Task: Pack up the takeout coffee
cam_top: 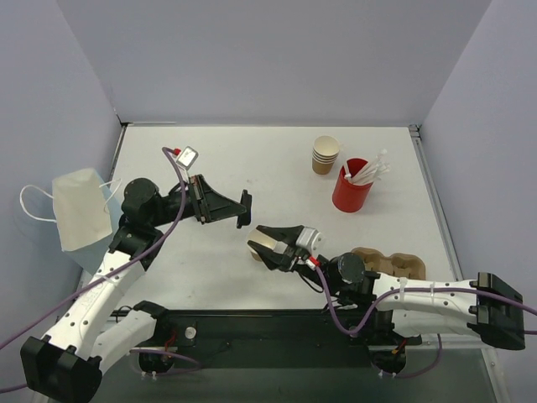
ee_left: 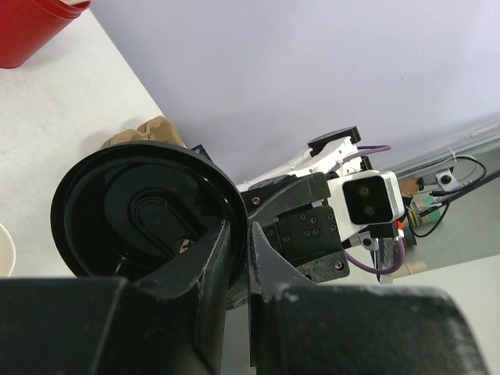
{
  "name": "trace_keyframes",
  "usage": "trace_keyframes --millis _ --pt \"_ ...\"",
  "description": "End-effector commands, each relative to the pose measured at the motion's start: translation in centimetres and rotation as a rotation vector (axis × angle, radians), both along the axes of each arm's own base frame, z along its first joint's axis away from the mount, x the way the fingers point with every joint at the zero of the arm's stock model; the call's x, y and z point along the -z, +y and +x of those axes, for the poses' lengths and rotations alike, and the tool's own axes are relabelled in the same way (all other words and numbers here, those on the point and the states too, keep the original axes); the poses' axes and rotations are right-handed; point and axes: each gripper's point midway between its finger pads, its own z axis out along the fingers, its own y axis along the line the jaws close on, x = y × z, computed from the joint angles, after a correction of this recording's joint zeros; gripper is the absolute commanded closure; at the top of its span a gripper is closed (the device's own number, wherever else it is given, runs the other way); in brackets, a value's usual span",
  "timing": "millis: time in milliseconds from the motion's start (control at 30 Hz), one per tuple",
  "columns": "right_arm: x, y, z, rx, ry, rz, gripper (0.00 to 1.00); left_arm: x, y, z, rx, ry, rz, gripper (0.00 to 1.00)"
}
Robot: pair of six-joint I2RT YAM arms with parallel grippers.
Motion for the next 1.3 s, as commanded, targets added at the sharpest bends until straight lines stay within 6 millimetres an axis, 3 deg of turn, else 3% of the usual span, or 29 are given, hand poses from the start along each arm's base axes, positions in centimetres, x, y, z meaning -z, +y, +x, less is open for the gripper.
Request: trace_keyframes --millis 0,467,633,900,1000,1167,1267 --pt "-5.8 -0.2 -0.7 -0.036 -0.067 0.168 0.62 -2.4 0.2 -1.5 0.039 -0.077 -0.074 0.79" --pt "-6.3 1.4 -0.4 -0.06 -0.033 0.175 0.64 -2.0 0.4 -2.3 0.051 -0.076 -0.099 0.78" --pt "-6.3 1.8 -0.2 -0.066 -0.007 0.179 0.7 -2.5 0.4 -2.6 0.064 -0.083 -0.121 0.78" --pt "-6.2 1.9 0.3 -0.058 0.024 0.198 0.67 -3.2 0.6 -3.1 0.069 -0.1 -0.136 0.78" --pt "-6.5 1.9 0.1 -0.073 0.017 0.205 0.73 -2.9 0.6 -3.1 0.071 -0.098 -0.132 0.78" --pt "-6.7 1.7 0.0 -0.078 0.022 0.225 0.75 -2.2 0.6 -3.0 0.063 -0.084 -0.129 0.78" --pt "-6.8 2.0 -0.6 -0.112 0.01 0.222 0.83 -2.0 0.6 -2.9 0.06 -0.078 -0.133 0.78"
